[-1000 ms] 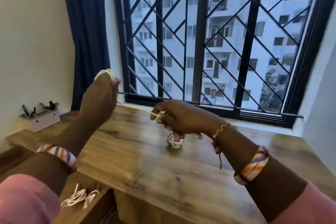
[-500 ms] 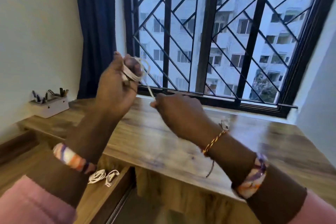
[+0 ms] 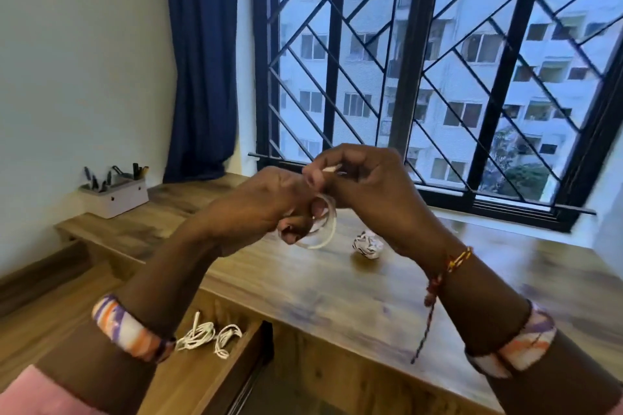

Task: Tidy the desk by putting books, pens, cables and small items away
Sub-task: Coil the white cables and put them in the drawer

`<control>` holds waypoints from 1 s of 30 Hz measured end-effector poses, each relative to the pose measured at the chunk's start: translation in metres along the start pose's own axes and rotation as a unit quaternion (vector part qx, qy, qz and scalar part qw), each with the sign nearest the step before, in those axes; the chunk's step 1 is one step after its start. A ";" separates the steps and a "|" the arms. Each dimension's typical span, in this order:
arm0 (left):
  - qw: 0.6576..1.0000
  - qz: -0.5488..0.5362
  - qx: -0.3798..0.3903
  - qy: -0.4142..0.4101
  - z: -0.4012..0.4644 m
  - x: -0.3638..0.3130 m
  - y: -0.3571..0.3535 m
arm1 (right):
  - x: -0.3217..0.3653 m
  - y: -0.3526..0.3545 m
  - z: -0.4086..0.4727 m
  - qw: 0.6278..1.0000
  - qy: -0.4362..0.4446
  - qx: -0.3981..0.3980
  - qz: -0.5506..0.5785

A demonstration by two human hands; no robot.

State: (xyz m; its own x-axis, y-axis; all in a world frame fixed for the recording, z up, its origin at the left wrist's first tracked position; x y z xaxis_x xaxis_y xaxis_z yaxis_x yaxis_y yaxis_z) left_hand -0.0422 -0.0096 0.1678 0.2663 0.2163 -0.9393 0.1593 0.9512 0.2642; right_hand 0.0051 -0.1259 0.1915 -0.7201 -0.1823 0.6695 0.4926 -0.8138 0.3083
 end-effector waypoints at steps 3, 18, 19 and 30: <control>0.998 0.045 -0.049 -0.014 0.007 0.001 0.017 | -0.018 -0.014 0.017 1.000 0.000 -0.014 0.001; 0.748 0.510 -0.385 -0.180 0.059 -0.005 0.142 | -0.083 -0.052 0.154 0.979 0.159 -0.121 0.035; 0.742 0.516 -0.386 -0.184 0.062 -0.003 0.146 | -0.087 -0.054 0.160 0.979 0.153 -0.127 0.049; 0.599 0.655 -0.419 -0.190 0.081 0.020 0.150 | -0.124 -0.071 0.180 0.935 -0.130 -0.085 0.319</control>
State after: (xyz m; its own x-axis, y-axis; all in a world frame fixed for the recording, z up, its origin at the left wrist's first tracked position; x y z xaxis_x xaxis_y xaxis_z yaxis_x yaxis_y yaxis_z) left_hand 0.0637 0.1199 0.2067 -0.1364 0.9841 0.1139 -0.9140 -0.1693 0.3687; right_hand 0.1474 0.0541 0.2080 -0.1522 -0.5390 0.8284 0.6803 -0.6652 -0.3078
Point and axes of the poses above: each hand's wrist, its own z-axis towards the middle knuckle, its own y-axis out of the back of the hand, x = y × z, the point moved 4 cm from there along z, towards the middle knuckle, and after that the axes turned 4 degrees about y, right-handed, at the moved point
